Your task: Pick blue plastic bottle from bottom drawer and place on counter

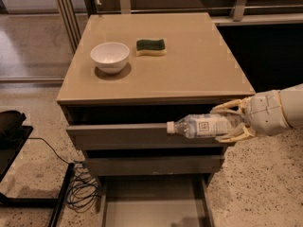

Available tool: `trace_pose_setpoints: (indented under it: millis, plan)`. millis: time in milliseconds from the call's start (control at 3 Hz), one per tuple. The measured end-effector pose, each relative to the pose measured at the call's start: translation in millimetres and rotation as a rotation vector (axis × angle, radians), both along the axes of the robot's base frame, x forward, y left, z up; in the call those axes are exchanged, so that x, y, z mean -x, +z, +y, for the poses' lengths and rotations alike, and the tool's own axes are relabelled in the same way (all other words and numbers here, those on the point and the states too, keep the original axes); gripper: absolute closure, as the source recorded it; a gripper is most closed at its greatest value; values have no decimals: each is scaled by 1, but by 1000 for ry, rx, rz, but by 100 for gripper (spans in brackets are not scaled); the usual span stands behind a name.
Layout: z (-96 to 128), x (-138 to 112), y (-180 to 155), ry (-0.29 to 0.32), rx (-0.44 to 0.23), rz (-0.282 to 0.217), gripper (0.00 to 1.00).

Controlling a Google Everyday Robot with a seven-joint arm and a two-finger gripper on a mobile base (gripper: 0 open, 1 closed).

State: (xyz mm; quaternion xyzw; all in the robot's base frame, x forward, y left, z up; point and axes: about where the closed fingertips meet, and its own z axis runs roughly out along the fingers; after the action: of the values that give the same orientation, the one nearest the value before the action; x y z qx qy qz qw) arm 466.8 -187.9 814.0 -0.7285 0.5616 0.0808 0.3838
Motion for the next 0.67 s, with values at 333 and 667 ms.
trace_pose_setpoints:
  millis: [333, 667]
  plan:
    - [10, -16, 12, 35, 36, -36, 100]
    - [19, -49, 37, 86, 86, -55, 100]
